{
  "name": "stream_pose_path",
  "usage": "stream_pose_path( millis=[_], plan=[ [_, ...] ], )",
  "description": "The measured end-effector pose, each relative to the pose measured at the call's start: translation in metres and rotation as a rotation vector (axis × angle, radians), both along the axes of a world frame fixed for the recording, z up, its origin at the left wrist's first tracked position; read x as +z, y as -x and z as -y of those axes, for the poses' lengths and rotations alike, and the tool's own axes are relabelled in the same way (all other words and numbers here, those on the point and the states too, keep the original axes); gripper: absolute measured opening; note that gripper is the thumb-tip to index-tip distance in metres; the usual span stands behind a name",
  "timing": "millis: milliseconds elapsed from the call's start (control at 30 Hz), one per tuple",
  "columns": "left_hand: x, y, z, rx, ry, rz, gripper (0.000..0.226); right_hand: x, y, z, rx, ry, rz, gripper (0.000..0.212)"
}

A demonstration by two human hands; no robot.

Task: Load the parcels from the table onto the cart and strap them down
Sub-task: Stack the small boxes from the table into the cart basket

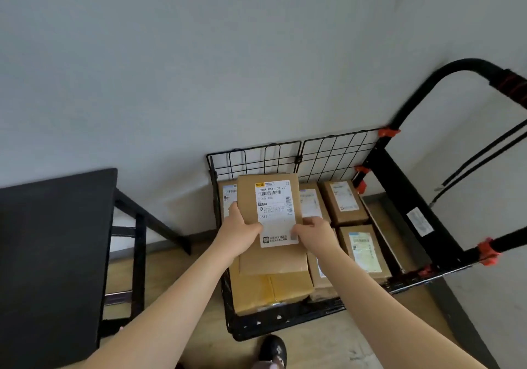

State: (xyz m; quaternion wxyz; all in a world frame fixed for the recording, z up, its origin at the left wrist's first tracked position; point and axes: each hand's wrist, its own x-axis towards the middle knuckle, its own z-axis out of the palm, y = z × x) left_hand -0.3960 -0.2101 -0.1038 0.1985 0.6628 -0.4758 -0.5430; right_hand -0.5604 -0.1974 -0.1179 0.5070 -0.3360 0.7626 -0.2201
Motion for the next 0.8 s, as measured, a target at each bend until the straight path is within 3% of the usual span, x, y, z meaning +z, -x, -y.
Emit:
stream_pose_path(
  millis=[300, 400, 500, 633, 733, 800],
  plan=[
    [-0.081, 0.003, -0.006, 0.108, -0.411, 0.102, 0.071, -0.079, 0.005, -0.006, 0.214, -0.359, 0.110, 0.025],
    [-0.104, 0.004, -0.004, 0.134, -0.507, 0.136, 0.077, -0.100, 0.001, 0.000, 0.289, -0.403, 0.135, 0.035],
    [-0.125, 0.009, 0.004, 0.146, -0.528, 0.176, 0.077, -0.115, -0.007, 0.009, 0.359, -0.439, 0.163, 0.040],
    [-0.143, 0.014, 0.009, 0.093, -0.547, 0.228, 0.060, -0.133, -0.017, 0.020, 0.414, -0.462, 0.168, 0.046],
    [-0.157, 0.011, 0.009, 0.024, -0.541, 0.221, 0.070, -0.140, -0.021, 0.023, 0.457, -0.471, 0.141, 0.049],
    [-0.159, 0.009, 0.009, -0.008, -0.529, 0.217, 0.061, -0.143, -0.022, 0.025, 0.478, -0.469, 0.123, 0.050]
  ],
)
